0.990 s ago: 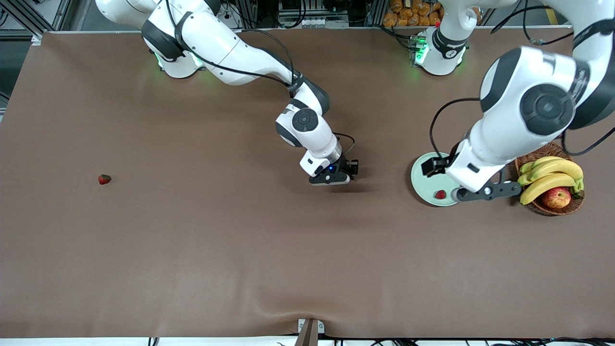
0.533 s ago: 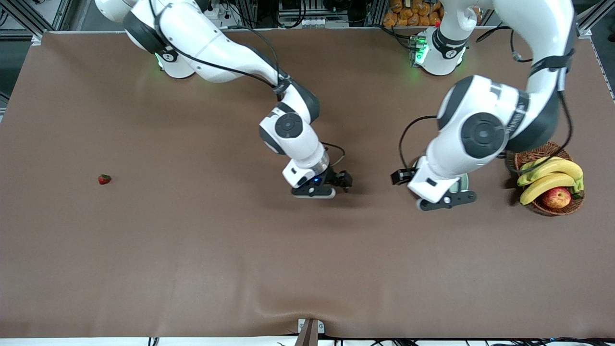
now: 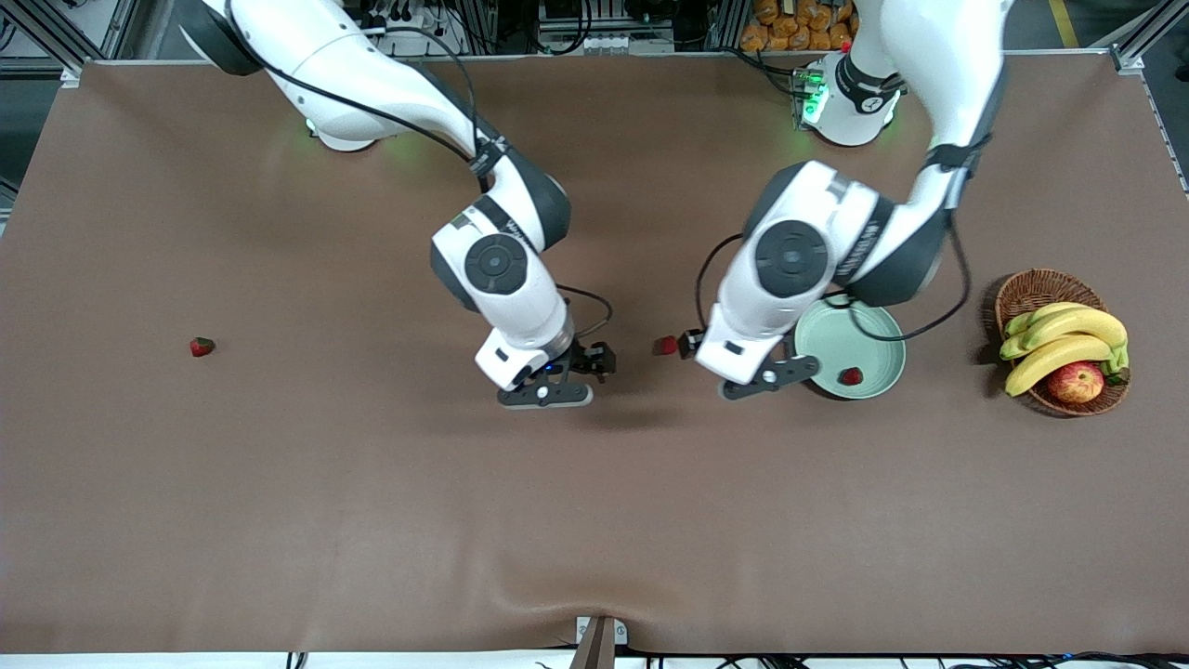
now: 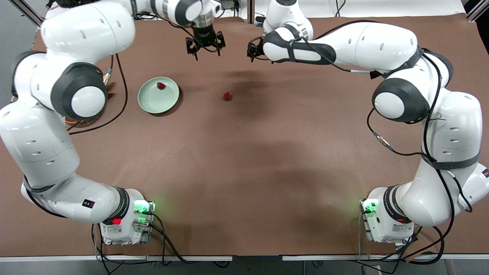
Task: Collect all strawberries into plate
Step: 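Grasp the strawberry with the left gripper while the right gripper reaches the last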
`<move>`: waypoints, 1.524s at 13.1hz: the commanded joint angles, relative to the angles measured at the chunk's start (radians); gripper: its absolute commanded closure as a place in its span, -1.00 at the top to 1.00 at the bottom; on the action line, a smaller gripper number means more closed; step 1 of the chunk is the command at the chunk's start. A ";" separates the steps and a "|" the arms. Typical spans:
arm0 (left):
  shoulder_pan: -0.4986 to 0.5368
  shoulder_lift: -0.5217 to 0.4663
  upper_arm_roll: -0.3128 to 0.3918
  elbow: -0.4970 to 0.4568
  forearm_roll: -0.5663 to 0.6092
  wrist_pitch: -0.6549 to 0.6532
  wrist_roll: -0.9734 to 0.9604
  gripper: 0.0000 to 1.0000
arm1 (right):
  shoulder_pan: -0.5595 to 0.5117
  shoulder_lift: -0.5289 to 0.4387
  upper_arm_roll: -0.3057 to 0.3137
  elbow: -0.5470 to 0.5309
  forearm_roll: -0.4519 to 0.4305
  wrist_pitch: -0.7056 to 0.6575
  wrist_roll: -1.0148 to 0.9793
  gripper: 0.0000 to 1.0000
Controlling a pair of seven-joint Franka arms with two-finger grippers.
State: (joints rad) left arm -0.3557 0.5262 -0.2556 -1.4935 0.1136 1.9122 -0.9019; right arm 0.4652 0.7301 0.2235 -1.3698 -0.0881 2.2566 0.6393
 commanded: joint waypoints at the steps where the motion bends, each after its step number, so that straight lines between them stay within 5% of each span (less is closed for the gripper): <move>1: -0.072 0.078 0.007 0.010 0.076 0.071 -0.134 1.00 | -0.051 -0.057 0.010 -0.060 -0.002 -0.035 -0.102 1.00; 6: -0.112 0.169 0.007 0.001 0.144 0.186 -0.183 1.00 | -0.224 -0.171 0.005 -0.218 -0.022 -0.055 -0.265 1.00; 10: -0.137 0.196 0.006 -0.069 0.230 0.280 -0.183 1.00 | -0.305 -0.290 0.000 -0.316 -0.249 -0.144 -0.358 1.00; 13: -0.132 0.204 0.006 -0.171 0.288 0.416 -0.180 1.00 | -0.394 -0.343 0.002 -0.324 -0.251 -0.195 -0.612 1.00; 17: -0.123 0.195 0.006 -0.232 0.288 0.433 -0.157 0.88 | -0.511 -0.396 0.000 -0.333 -0.255 -0.196 -0.961 1.00; 20: -0.124 0.195 0.003 -0.232 0.288 0.433 -0.160 0.55 | -0.621 -0.400 0.002 -0.333 -0.245 -0.274 -0.984 1.00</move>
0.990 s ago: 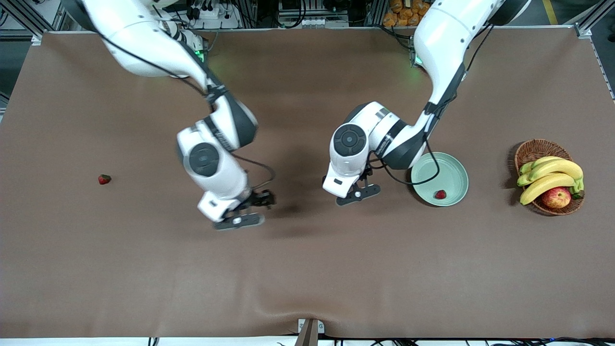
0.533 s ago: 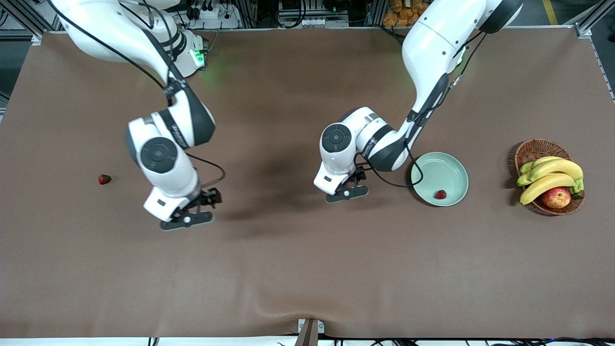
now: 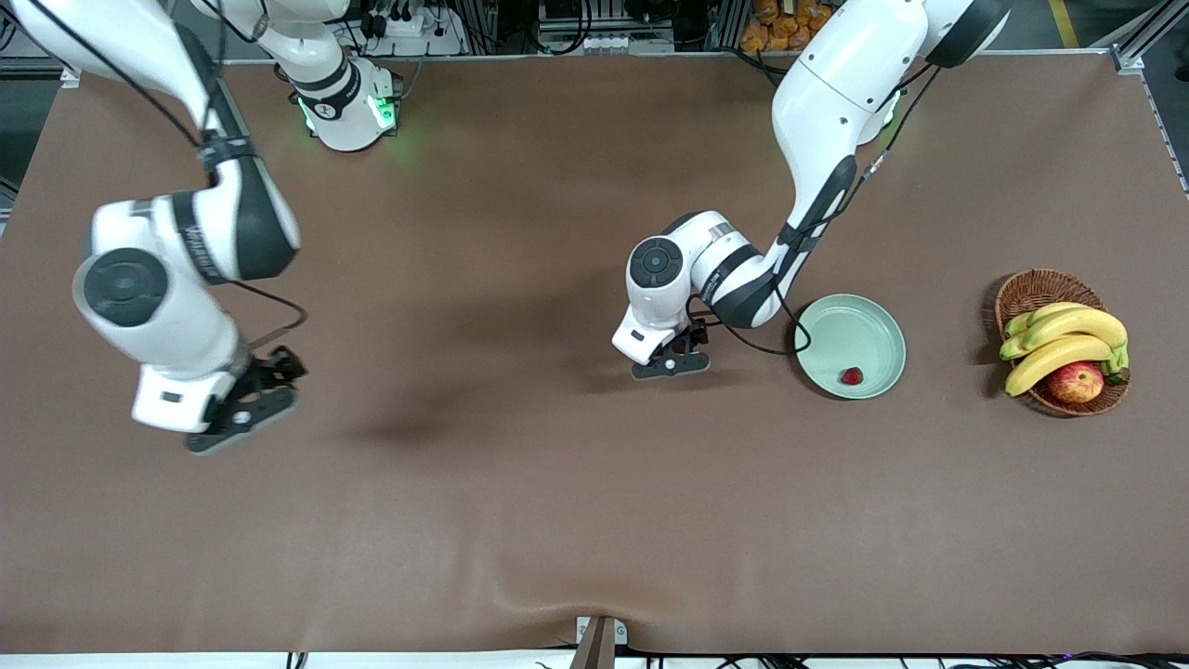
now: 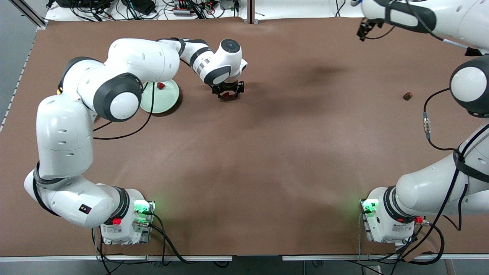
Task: Collect all strawberries into plate
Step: 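Release the strawberry onto the plate with the left gripper while the right gripper grasps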
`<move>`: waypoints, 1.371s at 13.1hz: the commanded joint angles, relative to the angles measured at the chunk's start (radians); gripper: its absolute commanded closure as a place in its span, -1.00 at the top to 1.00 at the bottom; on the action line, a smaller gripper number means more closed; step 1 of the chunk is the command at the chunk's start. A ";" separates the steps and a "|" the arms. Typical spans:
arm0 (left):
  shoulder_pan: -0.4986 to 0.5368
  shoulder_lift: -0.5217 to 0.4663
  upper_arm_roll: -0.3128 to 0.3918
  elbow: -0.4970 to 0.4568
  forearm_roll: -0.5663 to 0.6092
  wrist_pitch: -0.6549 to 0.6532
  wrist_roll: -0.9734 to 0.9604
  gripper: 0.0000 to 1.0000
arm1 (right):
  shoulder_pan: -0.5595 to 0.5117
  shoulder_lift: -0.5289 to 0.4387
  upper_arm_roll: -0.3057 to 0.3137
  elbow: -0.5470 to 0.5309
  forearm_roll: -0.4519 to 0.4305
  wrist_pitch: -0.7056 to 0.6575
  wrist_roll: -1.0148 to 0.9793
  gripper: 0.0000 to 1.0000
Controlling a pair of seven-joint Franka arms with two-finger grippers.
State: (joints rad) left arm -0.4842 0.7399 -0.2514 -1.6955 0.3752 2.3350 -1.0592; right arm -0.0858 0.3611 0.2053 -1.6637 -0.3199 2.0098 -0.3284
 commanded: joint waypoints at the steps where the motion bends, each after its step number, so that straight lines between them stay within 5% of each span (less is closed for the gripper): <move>1: 0.004 -0.020 -0.002 -0.030 0.025 0.007 -0.005 0.36 | -0.110 -0.027 0.020 -0.039 -0.008 -0.049 0.014 1.00; 3: 0.006 -0.027 -0.002 -0.030 0.021 0.003 -0.013 0.00 | -0.173 -0.019 0.022 -0.039 0.011 -0.117 0.113 1.00; 6: 0.009 -0.049 -0.002 -0.059 0.014 0.000 -0.018 -0.12 | -0.279 0.028 0.020 -0.047 0.042 -0.123 0.150 1.00; 9: 0.015 -0.065 -0.003 -0.072 0.014 0.000 -0.005 -0.90 | -0.373 0.085 0.020 -0.065 0.073 -0.088 0.170 1.00; 10: 0.016 -0.080 -0.003 -0.069 0.013 0.000 -0.005 -1.00 | -0.393 0.105 0.020 -0.068 0.073 -0.074 0.213 1.00; 14: 0.165 -0.161 -0.070 -0.072 0.007 -0.002 0.042 -1.00 | -0.430 0.125 0.020 -0.157 0.079 0.019 0.389 1.00; 18: 0.500 -0.195 -0.305 -0.078 0.007 -0.129 0.227 -1.00 | -0.477 0.195 0.020 -0.192 0.101 0.108 0.408 1.00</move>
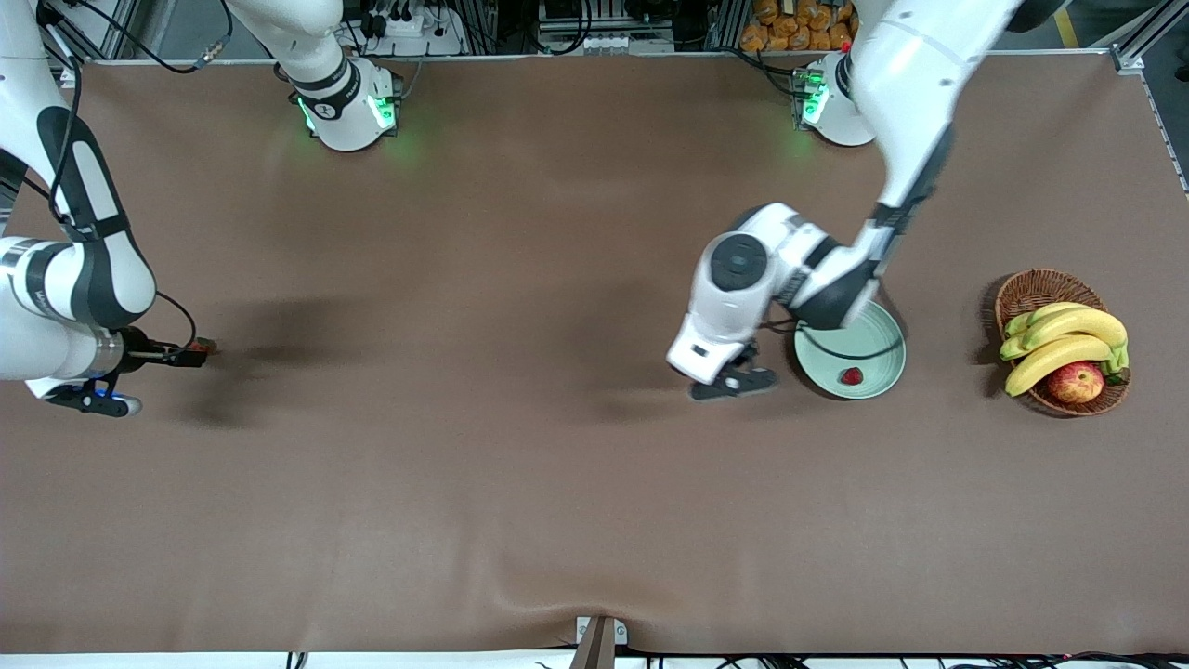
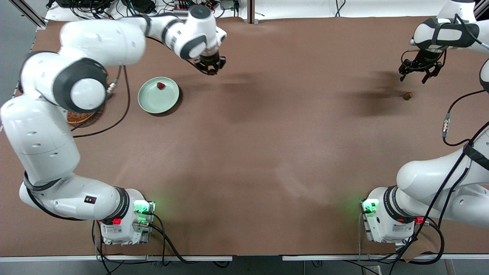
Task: Collect all strawberries into plate
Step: 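Release the strawberry onto the plate with the left gripper while the right gripper grasps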
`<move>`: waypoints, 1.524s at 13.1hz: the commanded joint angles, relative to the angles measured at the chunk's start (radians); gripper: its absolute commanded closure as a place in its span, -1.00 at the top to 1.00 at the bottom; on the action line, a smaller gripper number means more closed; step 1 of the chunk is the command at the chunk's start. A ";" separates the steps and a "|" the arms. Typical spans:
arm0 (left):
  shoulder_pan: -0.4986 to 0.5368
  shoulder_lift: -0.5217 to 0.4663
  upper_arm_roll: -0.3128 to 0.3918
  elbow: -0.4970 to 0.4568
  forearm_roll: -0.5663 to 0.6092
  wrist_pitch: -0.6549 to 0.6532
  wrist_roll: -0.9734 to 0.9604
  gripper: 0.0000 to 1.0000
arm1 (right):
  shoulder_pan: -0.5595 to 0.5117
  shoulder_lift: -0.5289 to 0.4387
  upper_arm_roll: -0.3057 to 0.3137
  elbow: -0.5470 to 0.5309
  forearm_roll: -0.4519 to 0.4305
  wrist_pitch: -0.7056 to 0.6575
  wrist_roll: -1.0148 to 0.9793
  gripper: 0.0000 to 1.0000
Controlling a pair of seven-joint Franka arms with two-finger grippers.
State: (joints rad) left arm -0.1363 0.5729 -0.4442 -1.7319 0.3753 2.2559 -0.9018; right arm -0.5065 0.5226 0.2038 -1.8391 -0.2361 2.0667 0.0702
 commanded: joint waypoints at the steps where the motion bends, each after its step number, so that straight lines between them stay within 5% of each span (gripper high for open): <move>1: 0.231 -0.027 -0.154 -0.050 0.007 -0.094 0.125 -1.00 | -0.066 0.046 0.022 -0.017 0.017 0.059 0.010 1.00; 8: 0.426 -0.013 -0.176 -0.175 0.071 -0.113 0.264 -1.00 | -0.090 0.105 0.025 -0.017 0.017 0.082 -0.024 1.00; 10: 0.442 -0.015 -0.176 -0.207 0.085 -0.090 0.264 -0.60 | -0.089 0.109 0.025 -0.019 0.018 0.079 -0.026 1.00; 11: 0.442 -0.013 -0.176 -0.209 0.085 -0.090 0.264 -0.08 | -0.089 0.109 0.025 -0.019 0.018 0.075 -0.026 0.88; 12: 0.443 -0.015 -0.176 -0.209 0.085 -0.090 0.262 0.61 | -0.087 0.109 0.025 -0.019 0.018 0.072 -0.026 0.57; 13: 0.452 -0.019 -0.176 -0.209 0.085 -0.090 0.261 1.00 | -0.086 0.109 0.025 -0.019 0.018 0.069 -0.027 0.13; 15: 0.460 -0.039 -0.177 -0.209 0.085 -0.099 0.258 1.00 | -0.086 0.106 0.026 -0.019 0.018 0.043 -0.036 -0.66; 16: 0.458 -0.059 -0.177 -0.207 0.083 -0.101 0.256 1.00 | -0.086 0.103 0.028 -0.019 0.018 0.033 -0.039 -0.86; 20: 0.460 -0.136 -0.229 -0.183 0.067 -0.154 0.251 1.00 | -0.083 0.090 0.040 -0.012 0.018 -0.006 -0.107 -1.00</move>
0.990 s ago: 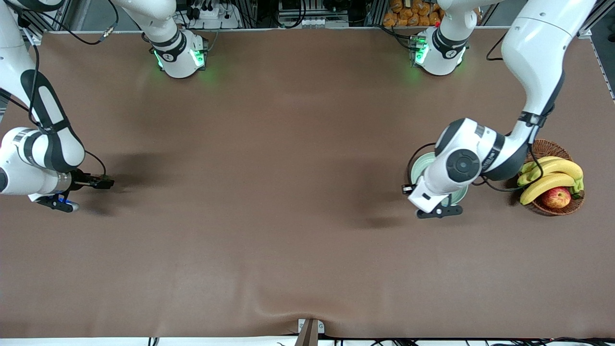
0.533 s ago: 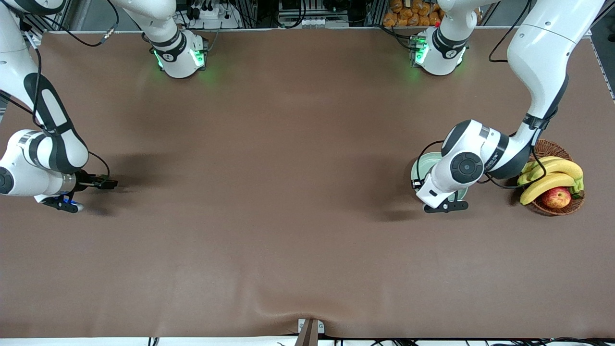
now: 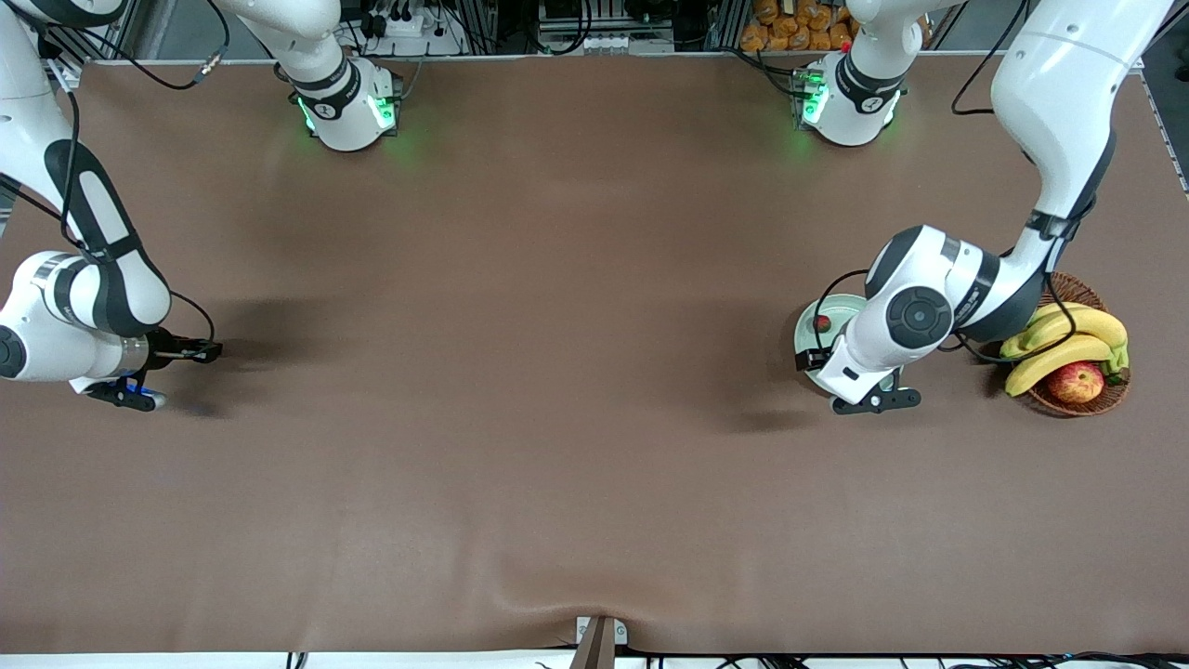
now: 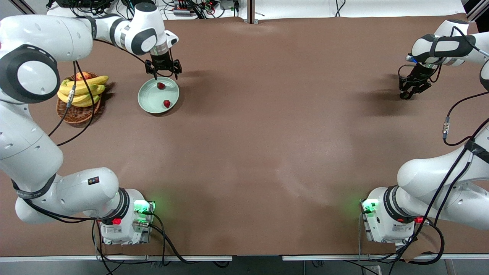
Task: Collect all strawberries into plate
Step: 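Carry the last strawberry mid-table with the right gripper and release it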
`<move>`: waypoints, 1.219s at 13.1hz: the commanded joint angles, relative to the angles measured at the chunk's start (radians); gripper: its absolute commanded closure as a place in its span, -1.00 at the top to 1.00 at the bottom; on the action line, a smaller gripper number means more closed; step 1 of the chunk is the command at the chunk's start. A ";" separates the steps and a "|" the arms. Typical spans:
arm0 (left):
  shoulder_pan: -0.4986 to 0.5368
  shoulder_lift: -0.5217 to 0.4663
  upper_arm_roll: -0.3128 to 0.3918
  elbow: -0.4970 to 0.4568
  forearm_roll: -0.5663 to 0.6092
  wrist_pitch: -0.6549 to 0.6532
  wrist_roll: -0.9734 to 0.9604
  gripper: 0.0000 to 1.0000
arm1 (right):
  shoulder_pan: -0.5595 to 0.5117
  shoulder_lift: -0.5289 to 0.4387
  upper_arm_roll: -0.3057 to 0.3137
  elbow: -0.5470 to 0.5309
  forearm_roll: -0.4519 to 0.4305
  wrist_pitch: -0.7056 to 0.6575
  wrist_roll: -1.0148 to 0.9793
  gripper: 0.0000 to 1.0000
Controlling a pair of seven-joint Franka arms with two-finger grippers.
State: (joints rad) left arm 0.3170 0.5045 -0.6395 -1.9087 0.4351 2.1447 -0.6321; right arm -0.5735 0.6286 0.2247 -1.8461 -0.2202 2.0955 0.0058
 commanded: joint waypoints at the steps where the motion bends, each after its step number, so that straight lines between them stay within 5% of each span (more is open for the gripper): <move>1: 0.007 -0.076 -0.049 0.008 -0.001 -0.058 -0.020 1.00 | -0.017 -0.032 0.048 -0.004 0.002 -0.044 -0.055 -1.00; 7: 0.005 -0.089 -0.106 0.167 -0.061 -0.253 -0.015 1.00 | -0.009 -0.043 0.293 0.071 0.005 -0.040 -0.188 -1.00; 9: 0.005 -0.090 -0.106 0.201 -0.102 -0.270 -0.012 1.00 | 0.009 -0.033 0.385 0.071 0.083 -0.008 -0.188 -1.00; 16: 0.007 -0.090 -0.114 0.304 -0.113 -0.367 0.002 1.00 | 0.469 0.054 0.384 0.149 0.113 0.289 -0.097 -1.00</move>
State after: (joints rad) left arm 0.3166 0.4193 -0.7423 -1.6359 0.3419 1.8197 -0.6465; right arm -0.1977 0.6190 0.6263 -1.7582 -0.1088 2.3299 -0.1227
